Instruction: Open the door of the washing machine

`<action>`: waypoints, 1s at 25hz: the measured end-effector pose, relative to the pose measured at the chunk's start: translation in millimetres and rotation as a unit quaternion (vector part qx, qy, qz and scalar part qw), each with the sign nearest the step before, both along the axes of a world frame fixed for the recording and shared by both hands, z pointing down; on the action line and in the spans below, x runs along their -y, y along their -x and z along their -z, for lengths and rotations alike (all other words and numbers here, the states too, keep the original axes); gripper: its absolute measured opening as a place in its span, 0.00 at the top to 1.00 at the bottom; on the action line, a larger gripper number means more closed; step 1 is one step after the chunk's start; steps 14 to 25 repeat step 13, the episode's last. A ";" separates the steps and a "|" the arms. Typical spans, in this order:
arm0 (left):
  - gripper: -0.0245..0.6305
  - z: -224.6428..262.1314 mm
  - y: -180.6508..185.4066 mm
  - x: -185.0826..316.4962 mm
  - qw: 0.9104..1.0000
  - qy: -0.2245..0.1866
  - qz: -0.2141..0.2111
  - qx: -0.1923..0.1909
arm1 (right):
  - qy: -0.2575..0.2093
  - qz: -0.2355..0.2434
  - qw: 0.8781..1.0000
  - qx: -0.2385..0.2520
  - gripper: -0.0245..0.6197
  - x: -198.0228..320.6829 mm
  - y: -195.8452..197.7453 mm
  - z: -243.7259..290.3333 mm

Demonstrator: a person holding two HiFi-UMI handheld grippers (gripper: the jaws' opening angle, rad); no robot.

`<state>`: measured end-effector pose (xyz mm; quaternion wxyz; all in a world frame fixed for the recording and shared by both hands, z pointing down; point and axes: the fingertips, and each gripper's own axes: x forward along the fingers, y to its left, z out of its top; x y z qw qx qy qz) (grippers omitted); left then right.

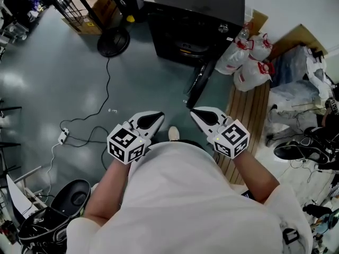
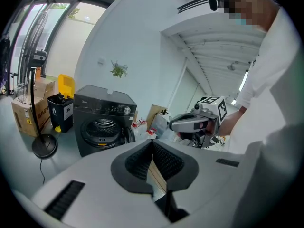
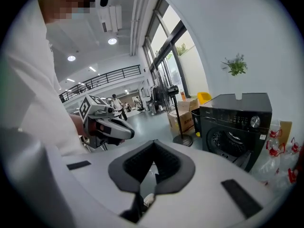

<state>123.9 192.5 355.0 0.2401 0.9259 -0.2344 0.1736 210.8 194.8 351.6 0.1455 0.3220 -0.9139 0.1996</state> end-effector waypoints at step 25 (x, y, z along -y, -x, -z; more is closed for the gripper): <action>0.94 0.1 -5.3 -0.8 1.000 -0.003 -0.011 0.012 | -0.008 -0.009 1.000 0.007 0.95 8.4 -6.6 0.5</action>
